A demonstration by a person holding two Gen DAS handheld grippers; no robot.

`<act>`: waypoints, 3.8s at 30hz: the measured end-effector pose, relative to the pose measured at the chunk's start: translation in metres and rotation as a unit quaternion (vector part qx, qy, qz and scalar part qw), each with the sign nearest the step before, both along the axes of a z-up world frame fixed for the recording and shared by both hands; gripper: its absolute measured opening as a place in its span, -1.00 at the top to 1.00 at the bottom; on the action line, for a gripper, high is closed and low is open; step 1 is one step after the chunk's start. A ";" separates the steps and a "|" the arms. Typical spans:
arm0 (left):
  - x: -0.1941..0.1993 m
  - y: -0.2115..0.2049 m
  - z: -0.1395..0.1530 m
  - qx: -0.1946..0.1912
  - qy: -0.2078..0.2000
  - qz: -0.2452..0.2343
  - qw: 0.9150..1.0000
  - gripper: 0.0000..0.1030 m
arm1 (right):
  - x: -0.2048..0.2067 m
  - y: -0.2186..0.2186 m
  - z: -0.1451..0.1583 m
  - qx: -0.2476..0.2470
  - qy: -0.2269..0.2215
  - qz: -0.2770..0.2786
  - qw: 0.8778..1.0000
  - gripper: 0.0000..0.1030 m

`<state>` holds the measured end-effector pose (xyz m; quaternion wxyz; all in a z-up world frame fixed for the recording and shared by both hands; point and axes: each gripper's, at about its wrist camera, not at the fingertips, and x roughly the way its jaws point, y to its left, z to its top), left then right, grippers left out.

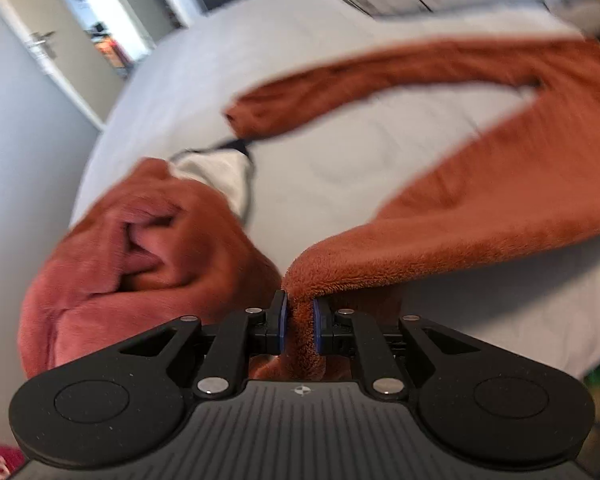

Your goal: Fold clothes

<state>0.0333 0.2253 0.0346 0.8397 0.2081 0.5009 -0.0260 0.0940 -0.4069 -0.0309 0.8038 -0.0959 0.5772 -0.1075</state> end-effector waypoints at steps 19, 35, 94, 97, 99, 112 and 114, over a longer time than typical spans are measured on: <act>-0.018 0.006 -0.070 0.055 0.103 -0.042 0.992 0.63 | -0.014 0.055 0.041 0.015 -0.084 0.076 0.993 -0.19; -0.068 -0.013 -0.014 0.217 -0.089 -0.165 0.958 0.88 | -0.008 0.095 0.024 0.066 -0.058 0.101 0.991 -0.20; 0.366 -0.003 -0.142 0.211 -0.039 -0.140 0.967 0.15 | 0.271 0.041 -0.090 -0.050 -0.019 0.281 0.958 0.44; 0.363 -0.007 -0.140 0.196 -0.025 -0.137 0.971 0.79 | 0.271 0.040 -0.085 -0.044 -0.017 0.267 0.963 0.81; 0.357 -0.009 -0.134 0.198 -0.027 -0.129 0.971 0.90 | 0.268 0.037 -0.077 -0.053 -0.033 0.261 0.963 0.82; 0.248 0.018 0.019 0.131 -0.111 -0.044 0.984 0.93 | 0.205 0.031 0.044 -0.056 -0.130 0.208 0.968 0.85; 0.216 0.021 0.041 0.125 -0.120 -0.044 0.984 0.93 | 0.184 0.031 0.063 -0.050 -0.141 0.207 0.967 0.85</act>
